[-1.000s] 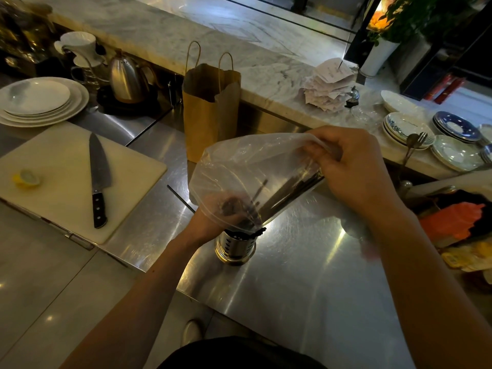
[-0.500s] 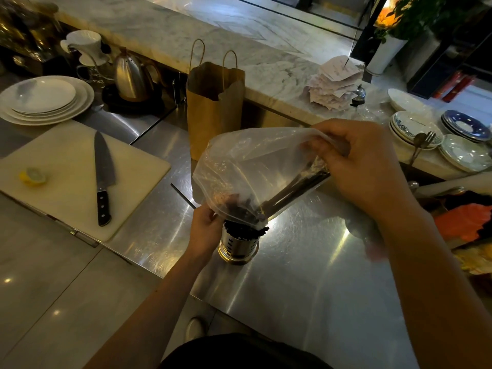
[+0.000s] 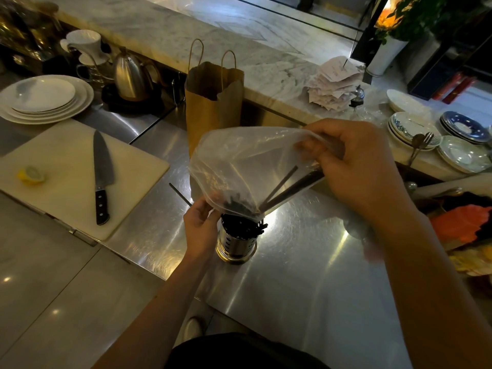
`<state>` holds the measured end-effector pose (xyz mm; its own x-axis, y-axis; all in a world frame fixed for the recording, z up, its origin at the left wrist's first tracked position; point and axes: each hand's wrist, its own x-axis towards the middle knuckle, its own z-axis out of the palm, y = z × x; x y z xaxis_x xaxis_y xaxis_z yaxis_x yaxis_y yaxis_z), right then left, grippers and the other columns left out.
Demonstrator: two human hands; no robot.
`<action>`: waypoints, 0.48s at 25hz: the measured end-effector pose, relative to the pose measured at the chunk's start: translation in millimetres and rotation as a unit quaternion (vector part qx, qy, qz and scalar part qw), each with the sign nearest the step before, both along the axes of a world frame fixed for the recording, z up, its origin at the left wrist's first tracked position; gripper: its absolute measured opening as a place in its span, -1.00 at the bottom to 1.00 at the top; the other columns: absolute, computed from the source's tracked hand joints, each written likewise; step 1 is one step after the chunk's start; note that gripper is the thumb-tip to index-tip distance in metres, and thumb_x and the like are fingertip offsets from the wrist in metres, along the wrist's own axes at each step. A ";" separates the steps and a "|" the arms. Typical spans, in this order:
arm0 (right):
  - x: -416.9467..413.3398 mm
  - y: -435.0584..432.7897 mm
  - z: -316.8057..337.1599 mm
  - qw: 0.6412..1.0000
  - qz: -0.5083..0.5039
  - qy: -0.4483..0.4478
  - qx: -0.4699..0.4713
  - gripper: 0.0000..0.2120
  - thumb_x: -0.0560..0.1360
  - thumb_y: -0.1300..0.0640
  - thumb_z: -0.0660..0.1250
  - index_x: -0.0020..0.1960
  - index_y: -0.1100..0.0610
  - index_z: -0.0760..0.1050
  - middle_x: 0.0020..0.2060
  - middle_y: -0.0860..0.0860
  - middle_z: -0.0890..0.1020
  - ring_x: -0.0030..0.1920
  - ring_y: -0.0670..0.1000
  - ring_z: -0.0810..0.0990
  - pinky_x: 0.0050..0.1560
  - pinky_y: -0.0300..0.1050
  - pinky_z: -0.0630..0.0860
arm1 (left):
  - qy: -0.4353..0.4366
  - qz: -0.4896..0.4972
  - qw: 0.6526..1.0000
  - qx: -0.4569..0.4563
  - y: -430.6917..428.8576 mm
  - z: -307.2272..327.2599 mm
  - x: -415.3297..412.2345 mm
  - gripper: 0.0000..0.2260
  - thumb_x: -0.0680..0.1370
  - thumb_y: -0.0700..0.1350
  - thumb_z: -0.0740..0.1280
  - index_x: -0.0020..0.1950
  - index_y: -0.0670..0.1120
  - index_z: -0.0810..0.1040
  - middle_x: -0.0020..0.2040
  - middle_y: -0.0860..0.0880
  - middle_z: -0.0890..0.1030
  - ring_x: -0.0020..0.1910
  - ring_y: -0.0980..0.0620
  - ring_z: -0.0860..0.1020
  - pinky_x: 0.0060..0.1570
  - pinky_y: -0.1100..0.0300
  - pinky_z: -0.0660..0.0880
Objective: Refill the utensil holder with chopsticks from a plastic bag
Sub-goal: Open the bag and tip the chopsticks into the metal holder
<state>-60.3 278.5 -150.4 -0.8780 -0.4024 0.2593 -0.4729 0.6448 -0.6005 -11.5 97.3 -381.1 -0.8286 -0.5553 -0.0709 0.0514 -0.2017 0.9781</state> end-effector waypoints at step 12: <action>0.0 -2.1 -7.0 0.999 -0.001 -0.003 0.047 -0.84 0.56 0.03 0.27 0.11 -0.09 0.56 -0.06 -0.09 0.63 -0.03 -0.11 0.57 0.00 -0.26 0.51 | -0.047 0.000 0.990 0.132 13.1 14.4 -0.1 -0.72 0.66 0.01 0.13 0.17 -0.13 0.53 0.22 -0.14 0.59 0.23 -0.08 0.55 0.32 -0.05 0.42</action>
<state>-60.3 276.4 -157.5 -0.8800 -0.4237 0.2145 -0.4684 0.6995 -0.5398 -11.6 110.3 -366.7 -0.8114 -0.5076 -0.2898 -0.0365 -0.4509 0.8918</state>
